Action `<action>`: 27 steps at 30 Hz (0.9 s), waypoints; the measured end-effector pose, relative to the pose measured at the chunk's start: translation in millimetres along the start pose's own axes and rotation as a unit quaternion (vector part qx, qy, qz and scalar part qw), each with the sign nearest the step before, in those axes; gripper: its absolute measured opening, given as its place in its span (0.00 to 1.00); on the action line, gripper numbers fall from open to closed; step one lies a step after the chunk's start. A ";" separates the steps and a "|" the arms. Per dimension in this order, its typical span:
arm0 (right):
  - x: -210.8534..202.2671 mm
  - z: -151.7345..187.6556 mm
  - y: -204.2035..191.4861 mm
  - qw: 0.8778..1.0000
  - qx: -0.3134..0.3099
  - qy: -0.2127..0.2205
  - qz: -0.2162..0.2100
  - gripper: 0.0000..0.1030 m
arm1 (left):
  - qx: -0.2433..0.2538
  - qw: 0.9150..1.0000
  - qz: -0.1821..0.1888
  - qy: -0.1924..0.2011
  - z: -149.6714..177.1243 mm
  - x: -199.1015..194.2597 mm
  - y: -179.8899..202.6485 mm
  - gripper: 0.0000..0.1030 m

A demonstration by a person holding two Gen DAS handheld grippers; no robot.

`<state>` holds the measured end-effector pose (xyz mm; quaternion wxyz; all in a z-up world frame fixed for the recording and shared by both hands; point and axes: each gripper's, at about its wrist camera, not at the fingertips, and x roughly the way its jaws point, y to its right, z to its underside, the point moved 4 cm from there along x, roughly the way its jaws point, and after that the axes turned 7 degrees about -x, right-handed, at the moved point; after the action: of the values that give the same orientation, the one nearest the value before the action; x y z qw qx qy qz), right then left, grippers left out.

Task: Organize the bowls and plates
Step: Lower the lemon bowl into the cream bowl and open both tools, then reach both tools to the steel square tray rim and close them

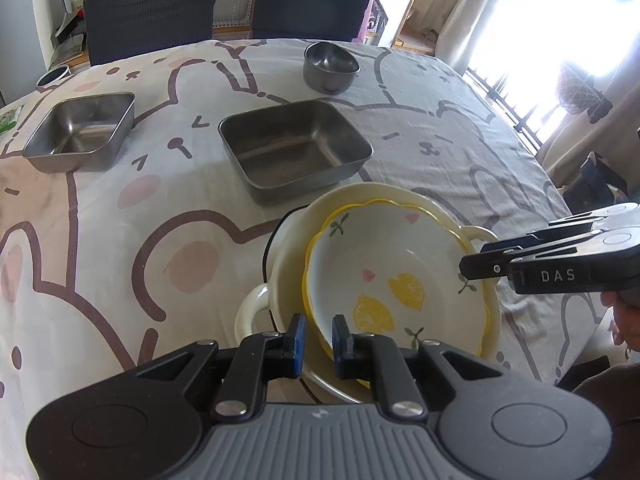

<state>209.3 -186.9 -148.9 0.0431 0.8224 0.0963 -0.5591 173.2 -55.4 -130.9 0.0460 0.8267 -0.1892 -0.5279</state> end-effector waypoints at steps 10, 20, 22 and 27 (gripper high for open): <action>-32.7 -12.1 5.6 0.997 0.015 0.082 -0.001 0.55 | -0.036 0.997 0.022 0.066 -26.4 -25.7 -4.3 0.65; -35.0 -51.4 25.4 0.984 0.043 0.173 0.014 0.89 | -0.082 0.987 -0.015 0.136 -69.4 -19.2 -26.7 0.99; -29.0 -62.1 29.5 0.983 0.047 0.176 0.016 0.99 | -0.094 0.987 -0.022 0.128 -76.8 -10.0 -32.9 0.99; -10.2 -87.4 32.4 0.981 0.045 0.185 0.026 0.99 | -0.121 0.985 -0.051 0.108 -89.1 14.7 -46.9 0.99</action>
<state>292.0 -204.1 -108.2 0.0022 0.9147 0.0562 -0.4001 270.4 -28.3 -117.3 0.1388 0.8757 -0.0755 -0.4562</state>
